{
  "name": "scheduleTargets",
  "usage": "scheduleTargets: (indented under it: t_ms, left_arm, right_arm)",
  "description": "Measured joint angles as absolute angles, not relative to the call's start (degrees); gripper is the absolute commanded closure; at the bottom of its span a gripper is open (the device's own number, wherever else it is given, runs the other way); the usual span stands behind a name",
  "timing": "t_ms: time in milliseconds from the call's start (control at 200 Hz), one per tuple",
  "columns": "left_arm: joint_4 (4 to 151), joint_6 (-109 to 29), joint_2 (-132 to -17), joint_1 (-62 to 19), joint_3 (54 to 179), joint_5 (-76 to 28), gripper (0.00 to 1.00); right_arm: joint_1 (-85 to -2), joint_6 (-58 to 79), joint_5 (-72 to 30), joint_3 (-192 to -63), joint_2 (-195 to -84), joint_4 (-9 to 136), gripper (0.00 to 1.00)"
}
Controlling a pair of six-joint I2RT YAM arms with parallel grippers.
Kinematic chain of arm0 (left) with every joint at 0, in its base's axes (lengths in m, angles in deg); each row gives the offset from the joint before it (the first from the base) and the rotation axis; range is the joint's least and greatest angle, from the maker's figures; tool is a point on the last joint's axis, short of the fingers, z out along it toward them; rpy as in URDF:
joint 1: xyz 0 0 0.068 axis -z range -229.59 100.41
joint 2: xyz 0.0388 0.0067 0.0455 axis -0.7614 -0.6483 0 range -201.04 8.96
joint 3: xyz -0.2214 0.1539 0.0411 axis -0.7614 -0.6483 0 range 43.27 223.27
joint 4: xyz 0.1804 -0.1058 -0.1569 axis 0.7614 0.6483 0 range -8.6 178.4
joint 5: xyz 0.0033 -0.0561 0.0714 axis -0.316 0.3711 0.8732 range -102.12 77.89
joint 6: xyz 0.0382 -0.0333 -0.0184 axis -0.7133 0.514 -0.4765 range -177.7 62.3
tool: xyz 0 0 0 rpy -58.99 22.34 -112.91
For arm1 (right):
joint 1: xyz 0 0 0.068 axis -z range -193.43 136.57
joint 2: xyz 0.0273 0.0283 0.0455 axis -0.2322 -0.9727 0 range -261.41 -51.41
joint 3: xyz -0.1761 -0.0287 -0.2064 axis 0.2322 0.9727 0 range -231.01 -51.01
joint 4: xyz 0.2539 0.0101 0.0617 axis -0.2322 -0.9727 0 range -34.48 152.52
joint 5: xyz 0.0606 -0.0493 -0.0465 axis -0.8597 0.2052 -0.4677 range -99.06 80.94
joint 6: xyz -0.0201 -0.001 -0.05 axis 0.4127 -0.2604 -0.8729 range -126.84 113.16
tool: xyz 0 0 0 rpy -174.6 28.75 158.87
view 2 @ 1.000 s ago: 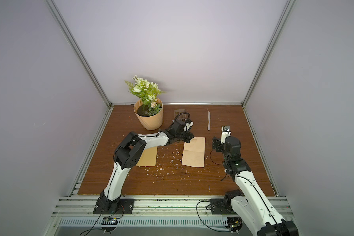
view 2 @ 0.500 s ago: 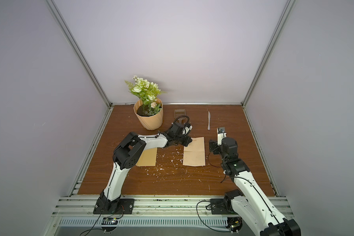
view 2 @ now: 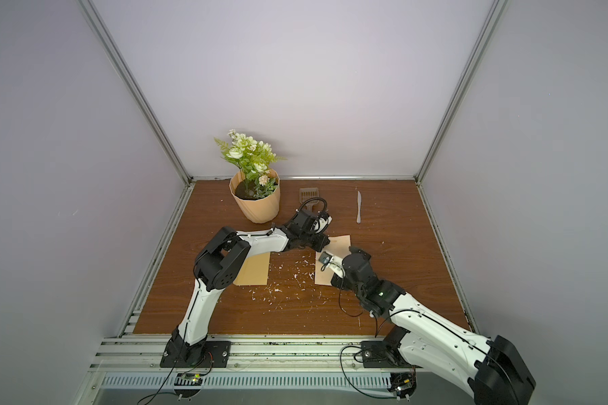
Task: Fold the letter paper in half and place it into the envelope
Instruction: Fold the letter paper at the center of the board.
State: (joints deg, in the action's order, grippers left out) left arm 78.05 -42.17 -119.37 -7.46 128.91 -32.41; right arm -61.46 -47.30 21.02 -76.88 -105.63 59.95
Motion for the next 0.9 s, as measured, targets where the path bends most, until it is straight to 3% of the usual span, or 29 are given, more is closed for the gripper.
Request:
scheduleTargets:
  t_ms: [465,896]
  left_arm:
    - [82.70,-47.00,-119.72,-7.46,131.27,-32.47,1.00]
    - [84.41,-50.33,-119.78,-7.46,131.95,-32.65,1.00]
  right_arm:
    - [-67.36,-58.69,31.69,-68.42,-113.91,71.77,0.01]
    - [-72.67,-58.06,32.39,-68.82,-106.83,65.39,0.01]
